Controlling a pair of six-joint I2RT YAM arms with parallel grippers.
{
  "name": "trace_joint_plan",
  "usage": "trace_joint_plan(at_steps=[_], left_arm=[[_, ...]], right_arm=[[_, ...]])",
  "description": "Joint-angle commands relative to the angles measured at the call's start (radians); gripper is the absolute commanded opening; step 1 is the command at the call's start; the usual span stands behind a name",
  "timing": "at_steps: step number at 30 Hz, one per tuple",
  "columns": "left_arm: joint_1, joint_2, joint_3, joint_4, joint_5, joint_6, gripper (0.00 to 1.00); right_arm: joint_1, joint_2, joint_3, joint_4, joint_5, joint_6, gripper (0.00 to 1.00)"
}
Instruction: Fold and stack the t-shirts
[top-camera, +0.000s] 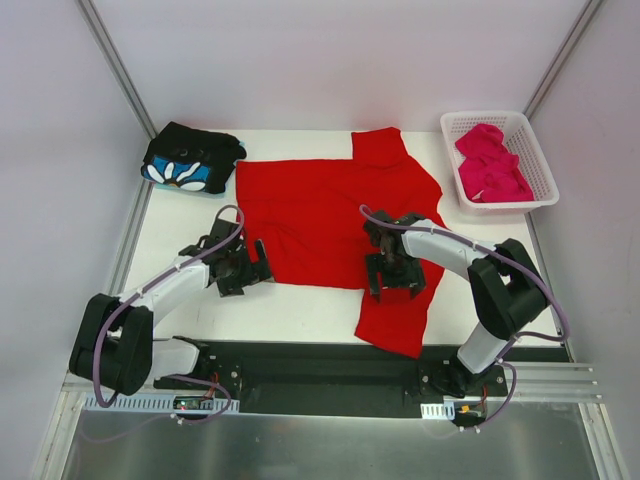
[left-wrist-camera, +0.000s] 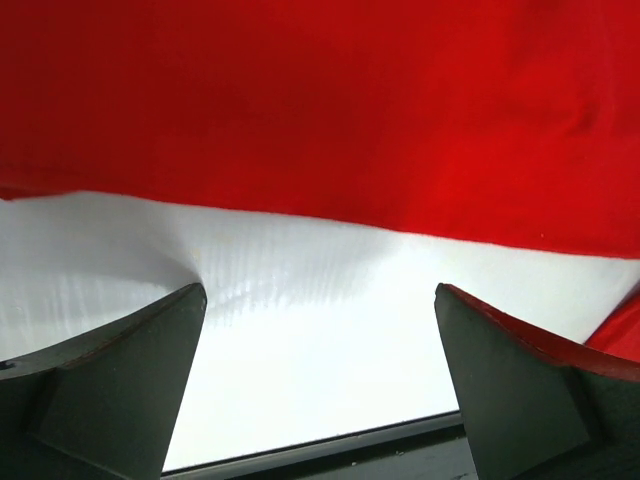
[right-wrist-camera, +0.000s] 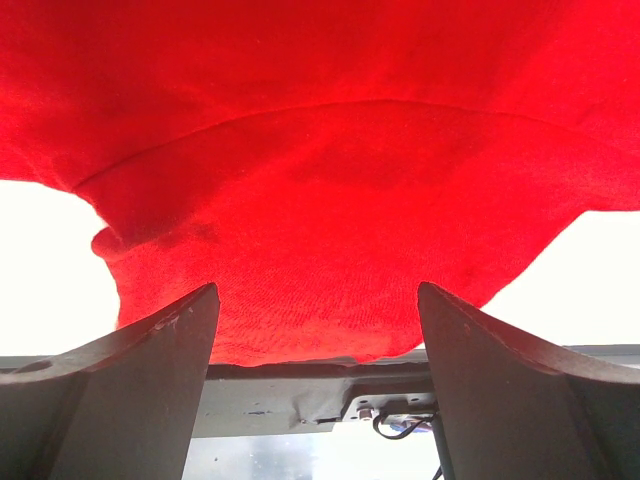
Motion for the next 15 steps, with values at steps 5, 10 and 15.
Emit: trace_joint_plan(at_steps=[5, 10, 15], left_arm=[[-0.073, -0.094, 0.021, -0.090, -0.030, -0.082, 0.99], [-0.073, -0.039, 0.162, -0.136, -0.061, -0.039, 0.99], [-0.067, 0.106, 0.253, -0.118, -0.101, -0.001, 0.99]], right_arm=[[0.006, -0.045, 0.002, -0.017, 0.015, 0.025, 0.84], [0.005, -0.034, 0.010, -0.022, 0.018, 0.019, 0.84], [0.003, -0.031, 0.000, -0.014, 0.021, 0.018, 0.84]])
